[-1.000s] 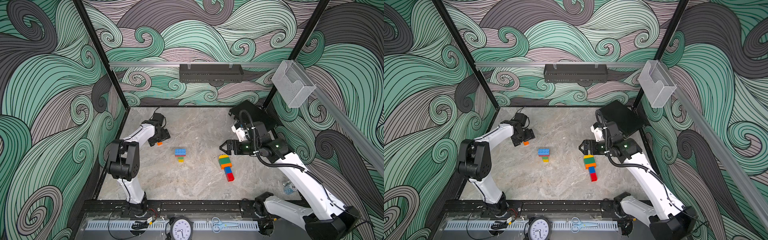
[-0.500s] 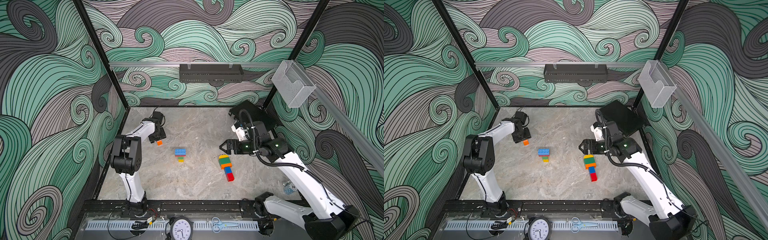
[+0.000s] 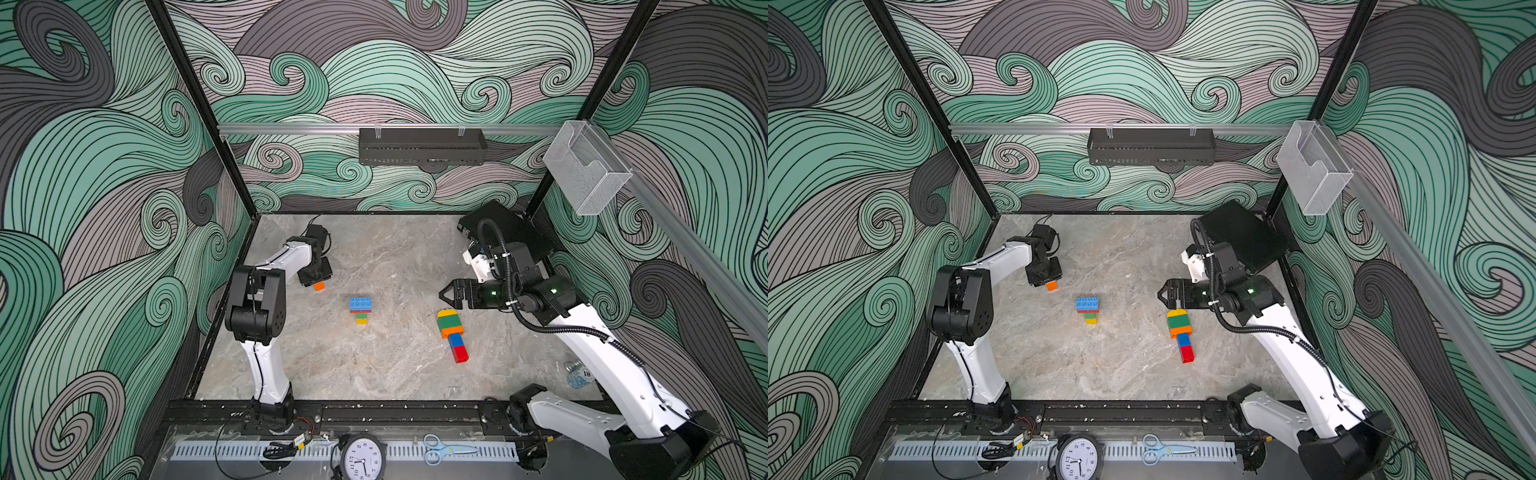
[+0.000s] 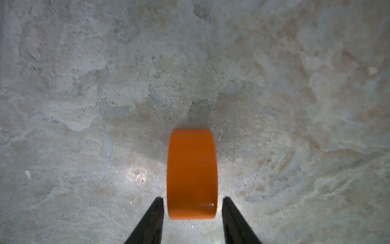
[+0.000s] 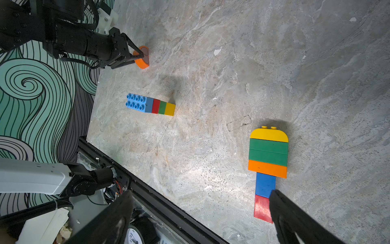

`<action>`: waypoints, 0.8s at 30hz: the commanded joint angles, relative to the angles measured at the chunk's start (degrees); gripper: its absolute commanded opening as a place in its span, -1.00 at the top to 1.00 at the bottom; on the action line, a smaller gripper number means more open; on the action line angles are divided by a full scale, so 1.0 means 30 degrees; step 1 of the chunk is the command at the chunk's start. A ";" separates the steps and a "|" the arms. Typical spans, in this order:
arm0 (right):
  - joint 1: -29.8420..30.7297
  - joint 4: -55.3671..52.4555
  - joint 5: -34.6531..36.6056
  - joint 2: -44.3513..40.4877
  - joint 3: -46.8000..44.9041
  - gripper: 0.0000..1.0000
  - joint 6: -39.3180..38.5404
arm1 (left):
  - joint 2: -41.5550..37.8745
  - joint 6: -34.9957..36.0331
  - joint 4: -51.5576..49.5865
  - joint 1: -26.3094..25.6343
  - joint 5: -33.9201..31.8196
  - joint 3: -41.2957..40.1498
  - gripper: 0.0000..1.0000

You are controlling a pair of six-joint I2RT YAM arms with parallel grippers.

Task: Assemble an ice cream with lego
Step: Pick up the lego brick from the center of the board.

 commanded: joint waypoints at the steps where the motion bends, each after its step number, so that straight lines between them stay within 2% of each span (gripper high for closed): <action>1: 0.0032 -0.0234 0.0226 -0.0179 0.0481 -0.99 0.0056 | 0.0371 0.0177 -0.0477 0.0151 -0.0023 0.0575 0.14; 10: 0.0033 -0.0248 0.0264 -0.0267 0.0408 -0.99 0.0094 | 0.0491 0.0141 -0.0368 0.0166 -0.0125 0.0588 0.31; 18: 0.0024 -0.0302 0.0343 -0.0399 0.0391 -0.99 0.0097 | 0.0114 -0.0475 -0.1089 0.0198 0.0040 0.0863 0.75; 22: 0.0033 -0.0123 0.0251 -0.0522 0.0116 -0.99 0.0103 | -0.0950 -0.1854 -0.3127 0.0085 0.0261 0.1477 0.96; 24: 0.0008 0.0155 0.0165 -0.0667 -0.0210 -0.99 0.0235 | -0.1760 -0.2849 -0.4379 -0.0163 0.0169 0.1714 1.00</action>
